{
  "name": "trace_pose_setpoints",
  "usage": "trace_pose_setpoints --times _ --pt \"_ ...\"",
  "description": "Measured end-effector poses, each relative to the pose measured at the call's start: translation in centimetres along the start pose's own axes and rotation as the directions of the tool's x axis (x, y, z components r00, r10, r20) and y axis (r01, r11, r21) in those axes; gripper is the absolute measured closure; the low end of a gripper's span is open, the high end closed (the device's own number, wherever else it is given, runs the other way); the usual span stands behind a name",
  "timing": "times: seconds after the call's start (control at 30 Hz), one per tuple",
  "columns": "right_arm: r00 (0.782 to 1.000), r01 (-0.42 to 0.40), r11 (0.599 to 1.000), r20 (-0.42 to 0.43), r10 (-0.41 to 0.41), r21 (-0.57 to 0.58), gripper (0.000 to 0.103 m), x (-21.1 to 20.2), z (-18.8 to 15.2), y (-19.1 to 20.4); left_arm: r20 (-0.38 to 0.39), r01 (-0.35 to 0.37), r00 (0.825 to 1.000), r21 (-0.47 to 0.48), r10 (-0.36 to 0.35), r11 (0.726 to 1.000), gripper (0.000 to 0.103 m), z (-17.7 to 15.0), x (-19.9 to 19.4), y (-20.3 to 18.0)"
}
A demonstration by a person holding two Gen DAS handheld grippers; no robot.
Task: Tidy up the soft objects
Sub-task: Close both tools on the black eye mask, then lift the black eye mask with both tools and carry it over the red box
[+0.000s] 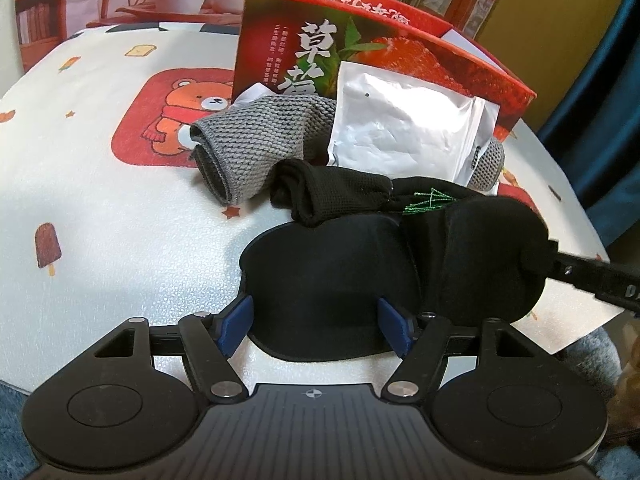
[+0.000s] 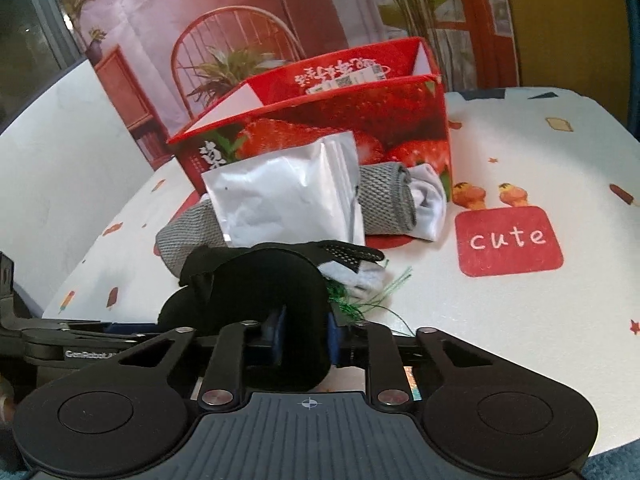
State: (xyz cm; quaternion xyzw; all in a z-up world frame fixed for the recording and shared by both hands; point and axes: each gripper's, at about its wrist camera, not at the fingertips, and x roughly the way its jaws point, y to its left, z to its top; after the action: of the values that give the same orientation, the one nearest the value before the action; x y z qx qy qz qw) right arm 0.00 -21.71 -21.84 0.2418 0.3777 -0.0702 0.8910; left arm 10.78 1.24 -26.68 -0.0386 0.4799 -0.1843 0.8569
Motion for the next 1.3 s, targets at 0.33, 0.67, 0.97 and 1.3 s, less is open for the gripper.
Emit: trace_pose_setpoints --times 0.33,0.67,0.97,1.3 --pt "0.998 0.052 0.999 -0.042 -0.052 0.003 0.087 1.5 -0.7 -0.8 0.026 -0.005 1.000 -0.109 0.008 0.994 0.032 0.2 -1.0 2.0" --pt "0.995 0.064 0.998 -0.078 -0.061 0.030 0.087 2.5 -0.9 -1.4 0.001 0.053 0.999 -0.087 -0.053 0.995 0.030 0.1 -0.1 1.4" --pt "0.996 0.064 0.997 -0.072 -0.061 0.031 0.087 2.3 -0.9 -1.4 0.018 0.063 0.998 -0.086 -0.062 0.994 0.049 0.0 -0.6 1.4" --pt "1.000 0.012 1.000 0.014 -0.012 0.014 0.091 -0.2 0.4 -0.6 0.142 0.014 0.990 -0.038 -0.008 0.999 0.083 0.5 -4.3 1.1"
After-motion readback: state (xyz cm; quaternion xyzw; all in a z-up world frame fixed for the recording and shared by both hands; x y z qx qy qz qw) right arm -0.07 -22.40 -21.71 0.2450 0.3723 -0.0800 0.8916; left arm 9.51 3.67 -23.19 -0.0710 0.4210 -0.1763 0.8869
